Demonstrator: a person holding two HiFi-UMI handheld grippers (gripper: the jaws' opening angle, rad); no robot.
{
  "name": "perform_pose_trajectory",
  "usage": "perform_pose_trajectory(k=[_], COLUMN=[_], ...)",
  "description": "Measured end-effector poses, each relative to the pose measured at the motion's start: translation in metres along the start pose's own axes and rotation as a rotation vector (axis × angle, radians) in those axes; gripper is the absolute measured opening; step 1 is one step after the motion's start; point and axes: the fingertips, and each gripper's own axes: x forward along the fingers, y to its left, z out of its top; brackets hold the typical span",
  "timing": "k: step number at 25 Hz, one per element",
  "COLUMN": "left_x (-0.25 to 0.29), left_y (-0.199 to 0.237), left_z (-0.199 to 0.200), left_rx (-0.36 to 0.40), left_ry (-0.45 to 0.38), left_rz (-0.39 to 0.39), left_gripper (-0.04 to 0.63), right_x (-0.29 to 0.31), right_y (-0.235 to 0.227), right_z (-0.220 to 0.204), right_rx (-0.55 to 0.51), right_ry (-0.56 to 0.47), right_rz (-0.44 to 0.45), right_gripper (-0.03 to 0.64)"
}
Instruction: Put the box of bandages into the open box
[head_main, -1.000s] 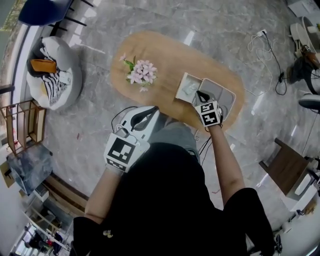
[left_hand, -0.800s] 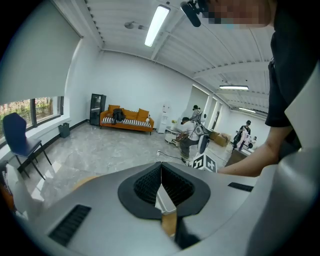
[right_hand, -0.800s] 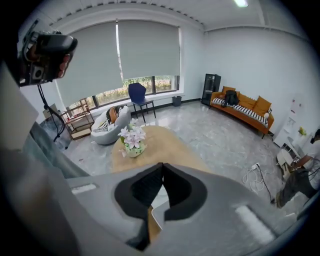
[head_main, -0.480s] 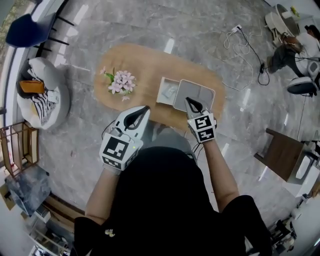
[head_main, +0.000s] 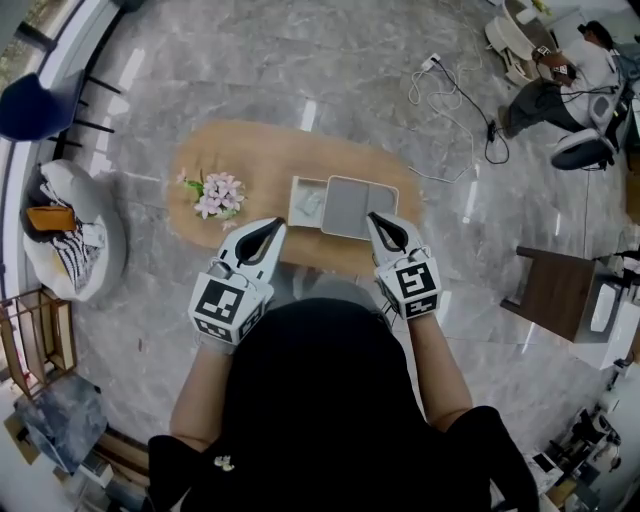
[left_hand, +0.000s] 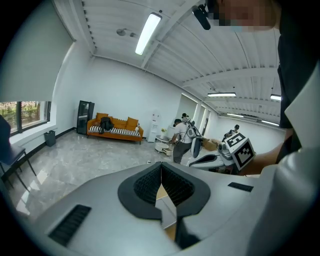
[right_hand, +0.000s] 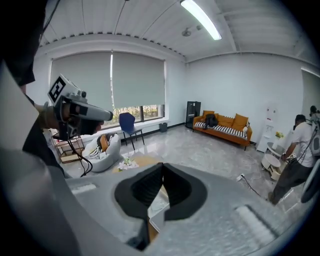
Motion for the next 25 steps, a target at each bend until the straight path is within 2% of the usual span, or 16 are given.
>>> perform_pose_trajectory(k=[15, 25], left_x=[0.003, -0.001], left_y=[-0.010, -0.013], left_z=[0.049, 0.071], left_rx=[0.064, 0.087], left_ry=[-0.066, -0.111], left_rz=[-0.067, -0.095], left_gripper=[0.011, 0.011], right_x=[-0.093, -0.115], right_y=[-0.026, -0.025], right_z=[0.074, 0.098], right_rx=[0.025, 0.042], right_ry=[-0.217, -0.288], right_rz=[-0.158, -0.197], right_gripper=[-0.002, -0.002])
